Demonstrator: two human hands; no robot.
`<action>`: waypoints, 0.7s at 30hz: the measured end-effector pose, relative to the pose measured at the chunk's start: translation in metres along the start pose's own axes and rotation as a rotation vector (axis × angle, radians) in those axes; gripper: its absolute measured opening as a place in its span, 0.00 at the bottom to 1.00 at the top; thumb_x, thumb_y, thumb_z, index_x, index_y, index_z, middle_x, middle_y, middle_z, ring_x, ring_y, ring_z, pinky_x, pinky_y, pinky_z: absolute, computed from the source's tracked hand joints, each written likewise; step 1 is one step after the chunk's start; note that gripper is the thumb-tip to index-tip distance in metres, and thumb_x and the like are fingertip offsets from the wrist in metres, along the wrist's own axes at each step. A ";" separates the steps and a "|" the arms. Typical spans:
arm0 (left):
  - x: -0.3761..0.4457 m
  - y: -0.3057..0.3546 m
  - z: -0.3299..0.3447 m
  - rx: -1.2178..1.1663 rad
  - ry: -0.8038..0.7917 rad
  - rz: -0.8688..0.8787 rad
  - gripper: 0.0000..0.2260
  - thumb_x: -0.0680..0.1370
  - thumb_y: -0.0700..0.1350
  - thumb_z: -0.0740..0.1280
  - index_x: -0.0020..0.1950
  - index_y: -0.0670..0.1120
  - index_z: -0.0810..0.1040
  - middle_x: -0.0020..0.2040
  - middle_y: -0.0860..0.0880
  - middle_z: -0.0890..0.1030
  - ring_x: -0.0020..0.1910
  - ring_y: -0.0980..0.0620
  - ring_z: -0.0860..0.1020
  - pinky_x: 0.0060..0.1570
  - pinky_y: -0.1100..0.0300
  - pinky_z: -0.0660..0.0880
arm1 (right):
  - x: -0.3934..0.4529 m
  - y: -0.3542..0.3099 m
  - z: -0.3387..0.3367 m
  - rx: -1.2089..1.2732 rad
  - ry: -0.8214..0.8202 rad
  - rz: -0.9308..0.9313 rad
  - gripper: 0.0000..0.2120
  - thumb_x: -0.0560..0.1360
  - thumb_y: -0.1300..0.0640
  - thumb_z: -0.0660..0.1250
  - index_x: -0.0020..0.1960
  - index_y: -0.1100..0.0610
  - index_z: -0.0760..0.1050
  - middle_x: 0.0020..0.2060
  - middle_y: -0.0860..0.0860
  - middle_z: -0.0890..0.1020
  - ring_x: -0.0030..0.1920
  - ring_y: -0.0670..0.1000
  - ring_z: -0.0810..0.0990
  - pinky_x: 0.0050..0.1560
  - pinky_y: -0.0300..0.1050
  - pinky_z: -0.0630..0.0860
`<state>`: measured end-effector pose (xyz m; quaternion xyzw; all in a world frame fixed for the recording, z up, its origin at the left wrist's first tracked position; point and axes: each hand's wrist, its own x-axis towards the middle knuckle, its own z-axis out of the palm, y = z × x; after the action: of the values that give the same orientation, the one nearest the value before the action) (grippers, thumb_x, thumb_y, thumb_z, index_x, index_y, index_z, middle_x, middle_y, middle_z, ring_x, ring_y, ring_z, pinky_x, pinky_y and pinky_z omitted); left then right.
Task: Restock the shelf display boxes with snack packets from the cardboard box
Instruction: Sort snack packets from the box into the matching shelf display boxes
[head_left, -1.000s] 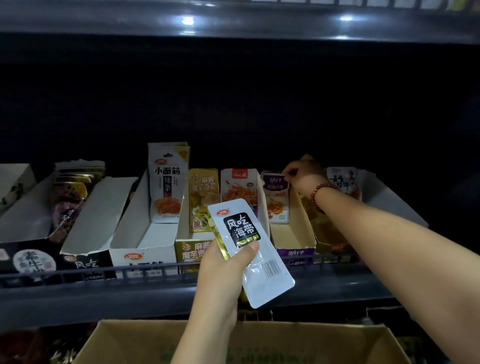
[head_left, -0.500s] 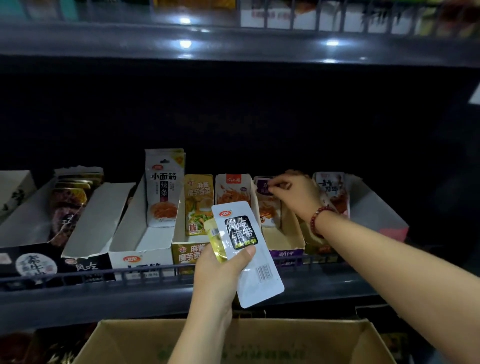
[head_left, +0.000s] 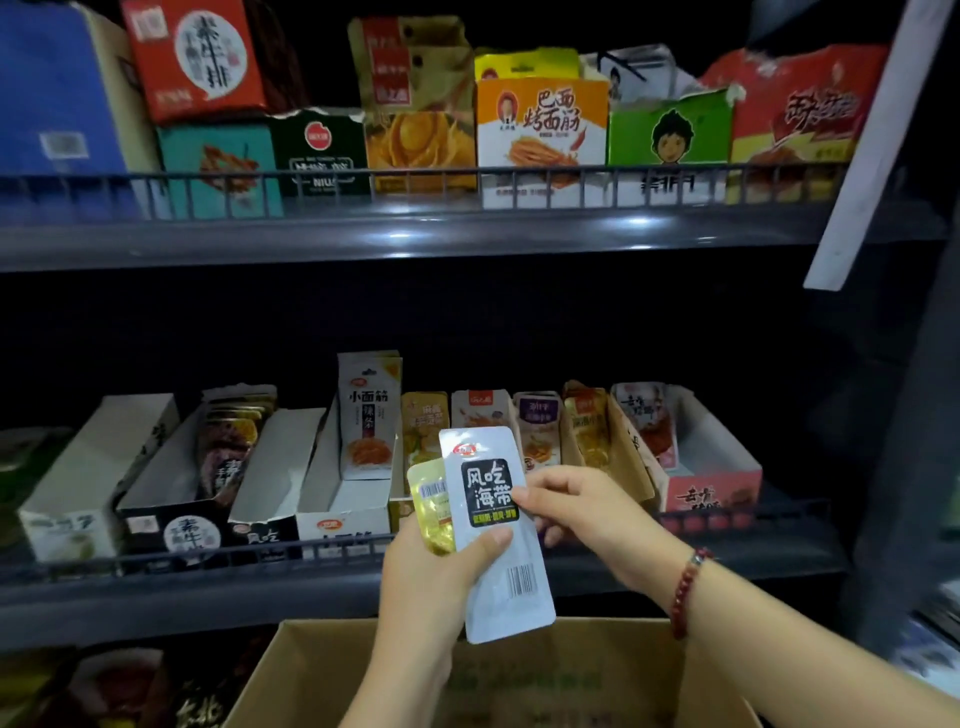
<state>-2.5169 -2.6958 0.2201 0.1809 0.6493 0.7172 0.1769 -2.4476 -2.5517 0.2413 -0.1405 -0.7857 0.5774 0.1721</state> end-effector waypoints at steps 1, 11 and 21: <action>-0.005 0.000 -0.004 -0.010 0.000 -0.009 0.14 0.71 0.40 0.75 0.53 0.49 0.78 0.46 0.51 0.86 0.43 0.52 0.84 0.34 0.59 0.79 | -0.006 -0.002 0.004 0.033 0.000 0.022 0.08 0.77 0.55 0.66 0.45 0.58 0.80 0.39 0.53 0.83 0.36 0.46 0.79 0.37 0.36 0.76; -0.036 -0.009 -0.052 -0.023 0.187 -0.018 0.06 0.82 0.42 0.61 0.53 0.50 0.77 0.48 0.51 0.83 0.45 0.51 0.81 0.37 0.57 0.74 | -0.031 0.001 0.046 -0.015 0.179 0.146 0.08 0.78 0.55 0.65 0.44 0.57 0.80 0.38 0.50 0.85 0.35 0.49 0.81 0.29 0.38 0.72; -0.027 -0.016 -0.079 -0.030 0.073 -0.042 0.06 0.81 0.44 0.64 0.54 0.50 0.80 0.45 0.53 0.86 0.45 0.53 0.84 0.45 0.55 0.80 | -0.023 0.000 0.105 -0.139 0.266 -0.134 0.06 0.75 0.52 0.69 0.45 0.50 0.84 0.39 0.42 0.85 0.43 0.39 0.82 0.46 0.39 0.80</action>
<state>-2.5315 -2.7765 0.1959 0.1381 0.6482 0.7291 0.1709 -2.4725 -2.6512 0.2105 -0.1745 -0.8017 0.4850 0.3026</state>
